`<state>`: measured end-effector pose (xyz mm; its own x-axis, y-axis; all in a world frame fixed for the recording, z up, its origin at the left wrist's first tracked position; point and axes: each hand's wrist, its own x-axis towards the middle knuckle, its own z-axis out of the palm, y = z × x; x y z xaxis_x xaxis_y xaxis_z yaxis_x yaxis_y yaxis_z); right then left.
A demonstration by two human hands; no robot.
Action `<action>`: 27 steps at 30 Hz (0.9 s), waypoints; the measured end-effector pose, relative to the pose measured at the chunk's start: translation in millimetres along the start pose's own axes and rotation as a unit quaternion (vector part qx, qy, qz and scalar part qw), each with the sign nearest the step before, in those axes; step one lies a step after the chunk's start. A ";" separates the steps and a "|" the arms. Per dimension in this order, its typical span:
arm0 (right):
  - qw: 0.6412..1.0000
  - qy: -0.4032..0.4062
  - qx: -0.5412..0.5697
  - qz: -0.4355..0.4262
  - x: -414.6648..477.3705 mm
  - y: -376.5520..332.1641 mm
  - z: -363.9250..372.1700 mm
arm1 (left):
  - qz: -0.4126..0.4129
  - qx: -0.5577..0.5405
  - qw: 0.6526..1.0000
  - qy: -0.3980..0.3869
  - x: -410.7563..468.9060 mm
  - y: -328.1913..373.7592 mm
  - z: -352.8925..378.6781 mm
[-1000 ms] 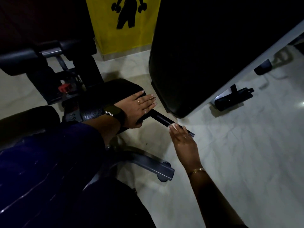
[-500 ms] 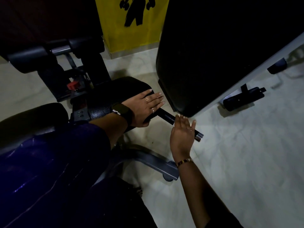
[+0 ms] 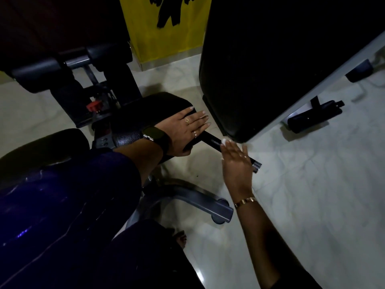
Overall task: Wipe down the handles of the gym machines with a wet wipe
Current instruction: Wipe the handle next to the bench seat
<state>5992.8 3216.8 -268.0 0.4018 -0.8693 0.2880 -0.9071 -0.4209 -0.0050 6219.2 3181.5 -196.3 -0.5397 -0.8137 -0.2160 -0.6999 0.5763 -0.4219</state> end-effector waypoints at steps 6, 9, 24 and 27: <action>0.992 0.053 0.053 0.103 8.0 -25.0 3.8 | -0.003 0.001 1.000 0.007 -0.1 -0.6 -0.1; 0.993 0.018 0.077 0.087 36.1 -43.2 10.6 | -0.001 0.008 1.000 0.016 -0.9 -0.5 0.4; 0.991 0.074 -0.002 0.113 -68.5 27.4 -13.8 | -0.004 0.019 0.999 0.026 -1.7 1.9 1.0; 0.982 0.050 0.055 0.173 -52.7 23.9 -13.7 | -0.007 0.022 0.999 0.023 -1.3 1.5 0.8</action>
<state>5948.2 3256.2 -270.2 0.0531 -0.9378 0.3430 -0.9656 -0.1358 -0.2216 6219.2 3183.4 -197.3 -0.5523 -0.8162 -0.1695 -0.6867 0.5607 -0.4627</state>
